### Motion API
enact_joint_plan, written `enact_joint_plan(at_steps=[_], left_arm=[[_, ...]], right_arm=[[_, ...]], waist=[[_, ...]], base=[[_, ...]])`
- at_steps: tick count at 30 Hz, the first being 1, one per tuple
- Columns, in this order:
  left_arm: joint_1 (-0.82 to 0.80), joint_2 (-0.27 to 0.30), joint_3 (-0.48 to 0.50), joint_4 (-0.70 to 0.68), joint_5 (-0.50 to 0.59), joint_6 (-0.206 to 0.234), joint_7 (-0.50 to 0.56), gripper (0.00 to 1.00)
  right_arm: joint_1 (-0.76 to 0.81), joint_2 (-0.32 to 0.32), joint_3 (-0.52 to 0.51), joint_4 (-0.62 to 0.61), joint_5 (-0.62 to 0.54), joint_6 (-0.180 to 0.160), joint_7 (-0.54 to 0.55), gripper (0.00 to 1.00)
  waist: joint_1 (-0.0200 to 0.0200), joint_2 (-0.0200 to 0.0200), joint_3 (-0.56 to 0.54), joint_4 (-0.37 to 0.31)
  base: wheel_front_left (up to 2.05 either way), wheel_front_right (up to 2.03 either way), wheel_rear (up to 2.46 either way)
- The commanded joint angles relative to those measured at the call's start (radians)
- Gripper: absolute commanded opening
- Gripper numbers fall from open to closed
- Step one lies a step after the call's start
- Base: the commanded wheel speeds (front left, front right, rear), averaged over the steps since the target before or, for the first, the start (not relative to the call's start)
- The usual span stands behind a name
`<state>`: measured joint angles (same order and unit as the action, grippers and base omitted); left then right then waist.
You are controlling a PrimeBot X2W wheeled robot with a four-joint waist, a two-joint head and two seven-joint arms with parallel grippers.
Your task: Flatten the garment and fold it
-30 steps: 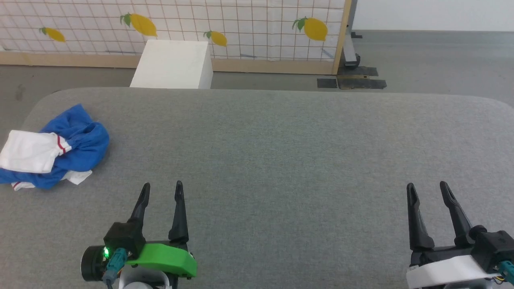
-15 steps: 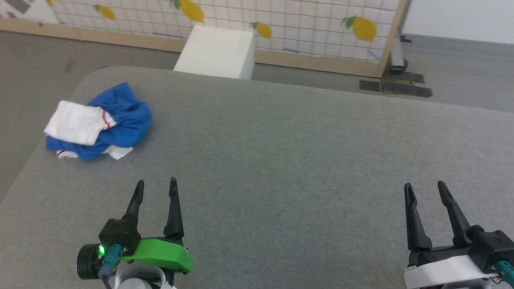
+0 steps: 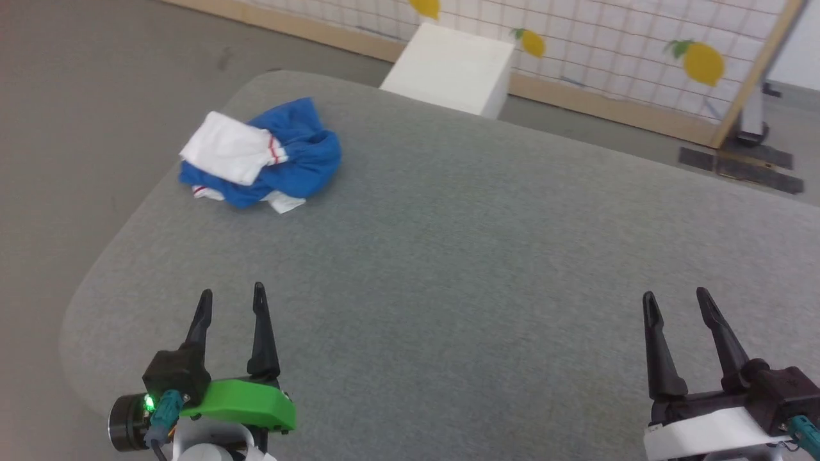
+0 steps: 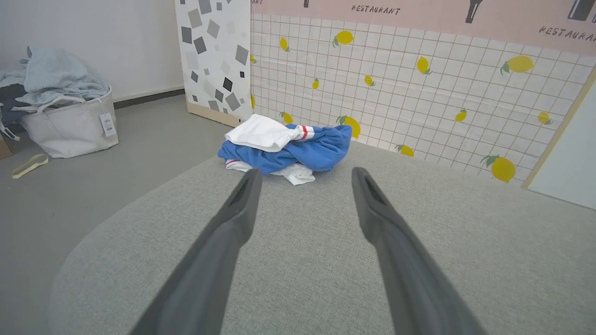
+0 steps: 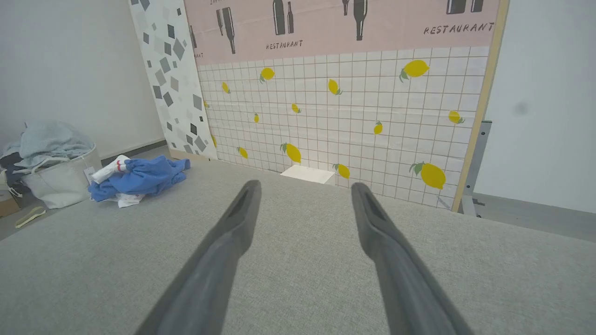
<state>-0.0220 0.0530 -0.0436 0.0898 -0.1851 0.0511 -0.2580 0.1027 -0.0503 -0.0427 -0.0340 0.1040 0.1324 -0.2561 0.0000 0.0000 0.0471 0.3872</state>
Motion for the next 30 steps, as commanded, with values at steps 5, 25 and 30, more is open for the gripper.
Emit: enact_joint_plan(at_steps=[5, 25, 30], left_arm=[[-0.002, -0.003, 0.003, 0.005, -0.017, 0.010, -0.004, 1.00], [-0.192, 0.017, 0.098, 0.055, -0.011, -0.042, -0.004, 1.00], [-0.400, 0.083, 0.143, 0.163, -0.019, -0.098, -0.004, 1.00]], right_arm=[[-0.005, 0.000, 0.007, -0.004, -0.014, -0.002, -0.006, 1.00], [-0.042, 0.000, 0.014, -0.018, -0.054, -0.002, -0.006, 1.00], [-0.076, 0.000, 0.020, -0.034, -0.083, -0.002, -0.006, 1.00]], waist=[[0.0000, 0.0000, 0.018, 0.094], [0.0000, 0.0000, 0.092, 0.057], [0.0000, 0.0000, 0.171, 0.009]], base=[[0.00, 0.00, 0.00], [0.00, 0.00, 0.00], [0.00, 0.00, 0.00]])
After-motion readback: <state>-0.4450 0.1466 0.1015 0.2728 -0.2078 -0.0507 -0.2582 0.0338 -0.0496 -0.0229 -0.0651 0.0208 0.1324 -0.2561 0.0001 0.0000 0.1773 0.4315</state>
